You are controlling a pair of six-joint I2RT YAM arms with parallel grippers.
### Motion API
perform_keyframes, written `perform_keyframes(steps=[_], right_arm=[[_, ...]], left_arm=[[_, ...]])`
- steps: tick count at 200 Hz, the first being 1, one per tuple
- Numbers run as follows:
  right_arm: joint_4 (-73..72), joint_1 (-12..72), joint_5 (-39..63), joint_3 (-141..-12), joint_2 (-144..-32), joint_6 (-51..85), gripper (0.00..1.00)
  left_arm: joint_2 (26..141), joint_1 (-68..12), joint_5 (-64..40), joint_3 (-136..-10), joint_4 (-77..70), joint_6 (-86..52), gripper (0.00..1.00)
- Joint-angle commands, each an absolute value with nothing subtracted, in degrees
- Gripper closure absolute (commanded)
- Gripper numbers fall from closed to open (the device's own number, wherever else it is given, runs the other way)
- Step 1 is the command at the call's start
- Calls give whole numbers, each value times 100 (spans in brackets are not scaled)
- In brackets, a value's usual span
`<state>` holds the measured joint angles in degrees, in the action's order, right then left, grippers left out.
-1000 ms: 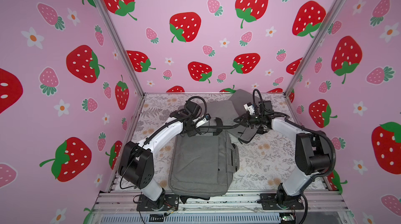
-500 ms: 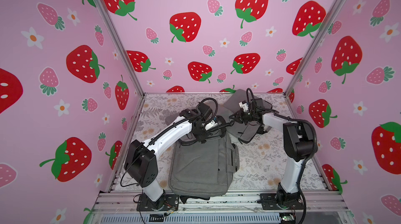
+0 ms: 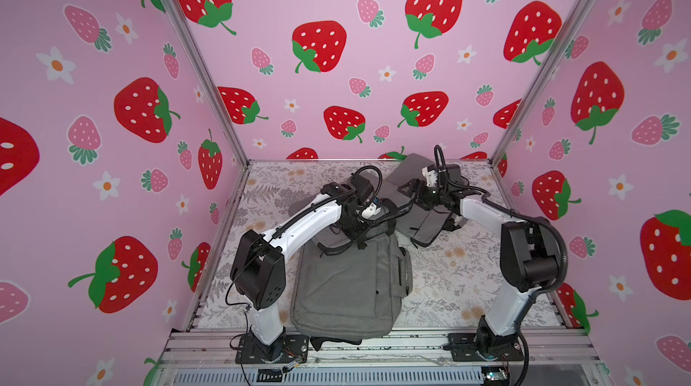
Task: Open the zippered laptop bag and take out the laptop
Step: Adjust the zippered laptop bag at the center of the board.
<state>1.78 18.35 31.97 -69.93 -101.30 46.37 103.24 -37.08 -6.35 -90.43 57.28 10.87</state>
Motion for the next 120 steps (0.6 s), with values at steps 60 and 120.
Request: perform_keyframes(steps=[60, 120], right_arm=[[-250, 1675, 2987, -4971, -8264, 5659, 19], [-1818, 2392, 3274, -4485, -8415, 7106, 21]], left_arm=[[10446, -3753, -1675, -9573, 5631, 463, 100], [10608, -3761, -1942, -9724, 5452, 150, 100]])
